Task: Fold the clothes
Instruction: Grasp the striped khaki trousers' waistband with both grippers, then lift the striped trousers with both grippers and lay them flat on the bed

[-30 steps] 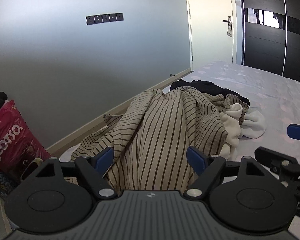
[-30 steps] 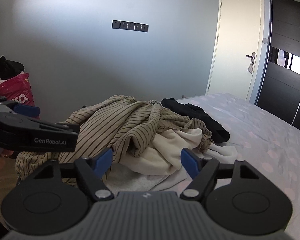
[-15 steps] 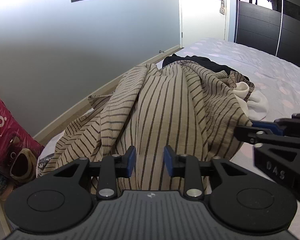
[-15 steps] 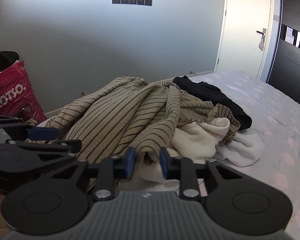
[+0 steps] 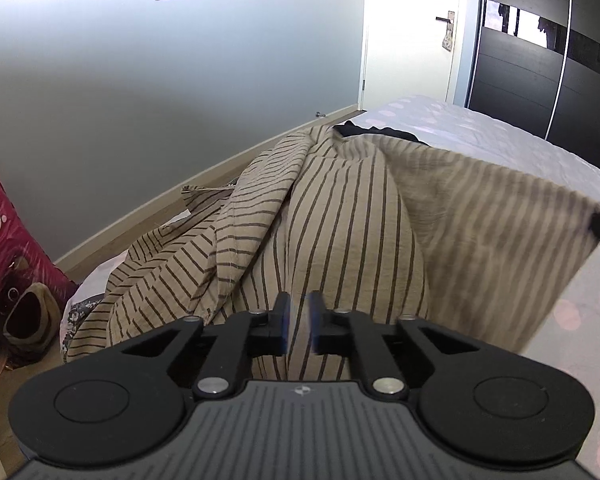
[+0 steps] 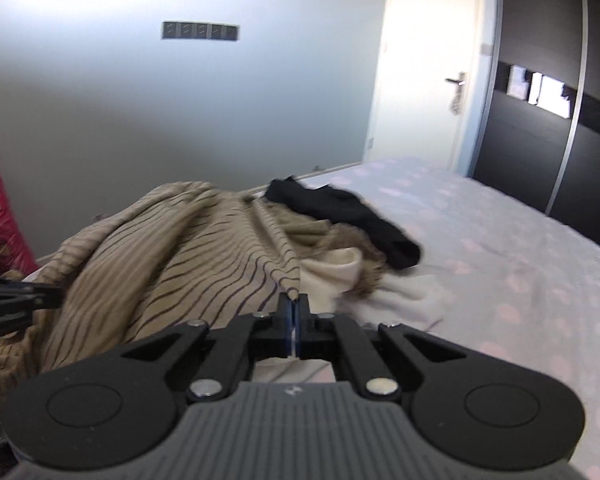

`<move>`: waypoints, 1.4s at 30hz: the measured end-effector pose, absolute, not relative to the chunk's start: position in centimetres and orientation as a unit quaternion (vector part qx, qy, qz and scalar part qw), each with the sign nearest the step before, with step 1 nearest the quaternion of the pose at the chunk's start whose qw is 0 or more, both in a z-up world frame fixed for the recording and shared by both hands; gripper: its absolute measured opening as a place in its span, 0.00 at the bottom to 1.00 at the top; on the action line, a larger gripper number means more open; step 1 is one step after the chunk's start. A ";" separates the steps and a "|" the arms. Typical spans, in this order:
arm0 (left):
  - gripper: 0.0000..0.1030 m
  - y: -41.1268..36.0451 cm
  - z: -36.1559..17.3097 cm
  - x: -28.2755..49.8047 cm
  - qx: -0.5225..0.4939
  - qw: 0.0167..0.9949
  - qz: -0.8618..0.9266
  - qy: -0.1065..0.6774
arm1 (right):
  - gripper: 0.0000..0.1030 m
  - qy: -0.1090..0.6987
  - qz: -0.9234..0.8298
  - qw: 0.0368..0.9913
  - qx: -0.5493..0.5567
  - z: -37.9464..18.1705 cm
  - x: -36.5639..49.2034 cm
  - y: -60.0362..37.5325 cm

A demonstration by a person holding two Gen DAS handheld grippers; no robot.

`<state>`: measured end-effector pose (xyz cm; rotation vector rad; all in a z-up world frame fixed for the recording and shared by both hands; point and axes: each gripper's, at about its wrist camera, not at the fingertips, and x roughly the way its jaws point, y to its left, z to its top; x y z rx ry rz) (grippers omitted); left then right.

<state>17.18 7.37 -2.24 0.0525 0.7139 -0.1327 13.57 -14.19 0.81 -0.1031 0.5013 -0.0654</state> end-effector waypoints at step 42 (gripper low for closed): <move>0.45 -18.6 -17.5 -3.2 0.382 0.772 -0.346 0.373 | 0.57 0.407 -0.158 0.900 0.010 -12.6 -13.8 -37.4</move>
